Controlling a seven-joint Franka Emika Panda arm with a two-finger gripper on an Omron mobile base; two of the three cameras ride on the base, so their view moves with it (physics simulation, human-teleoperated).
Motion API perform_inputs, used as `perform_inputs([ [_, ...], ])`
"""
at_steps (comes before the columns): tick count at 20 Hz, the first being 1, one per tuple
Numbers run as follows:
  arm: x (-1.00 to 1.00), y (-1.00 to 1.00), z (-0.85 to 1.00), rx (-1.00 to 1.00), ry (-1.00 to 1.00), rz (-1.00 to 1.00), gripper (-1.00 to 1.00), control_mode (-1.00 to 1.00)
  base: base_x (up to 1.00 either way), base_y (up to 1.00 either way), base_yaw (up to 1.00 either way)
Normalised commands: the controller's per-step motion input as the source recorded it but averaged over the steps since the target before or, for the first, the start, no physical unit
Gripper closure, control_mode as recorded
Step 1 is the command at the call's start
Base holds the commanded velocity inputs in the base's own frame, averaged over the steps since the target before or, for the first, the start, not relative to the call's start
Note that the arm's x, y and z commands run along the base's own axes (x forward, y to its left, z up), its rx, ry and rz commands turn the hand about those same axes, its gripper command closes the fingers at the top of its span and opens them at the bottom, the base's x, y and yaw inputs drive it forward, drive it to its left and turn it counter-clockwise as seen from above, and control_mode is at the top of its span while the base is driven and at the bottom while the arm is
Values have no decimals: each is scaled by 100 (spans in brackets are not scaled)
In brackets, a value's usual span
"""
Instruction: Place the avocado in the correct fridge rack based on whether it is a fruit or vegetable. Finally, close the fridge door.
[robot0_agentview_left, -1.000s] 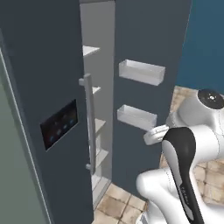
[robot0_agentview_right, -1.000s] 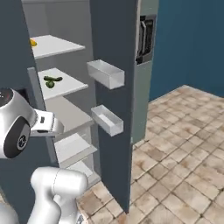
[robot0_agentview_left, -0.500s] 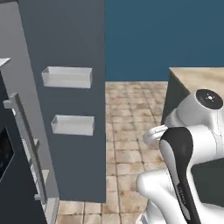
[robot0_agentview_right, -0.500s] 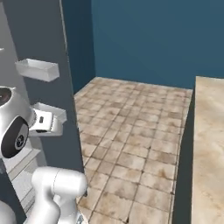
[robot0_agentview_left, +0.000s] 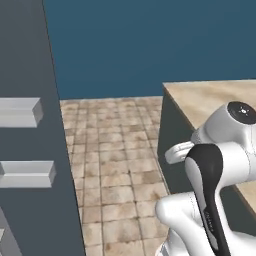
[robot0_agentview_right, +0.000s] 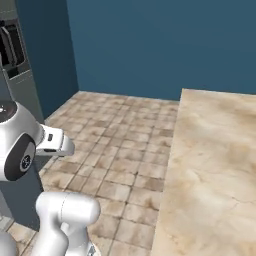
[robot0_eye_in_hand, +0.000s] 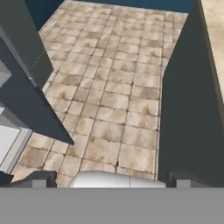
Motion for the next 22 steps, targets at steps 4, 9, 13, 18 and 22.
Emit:
perform_inputs([
  [4,0,0,0,0,0,0,-100,100,100,-16,9],
  [9,0,0,0,0,0,0,-100,100,100,-11,22],
  [13,0,0,0,0,0,0,-100,100,100,0,38],
  [18,0,0,0,0,0,0,-100,100,100,0,50],
  [22,0,0,0,0,0,0,-100,100,100,0,56],
])
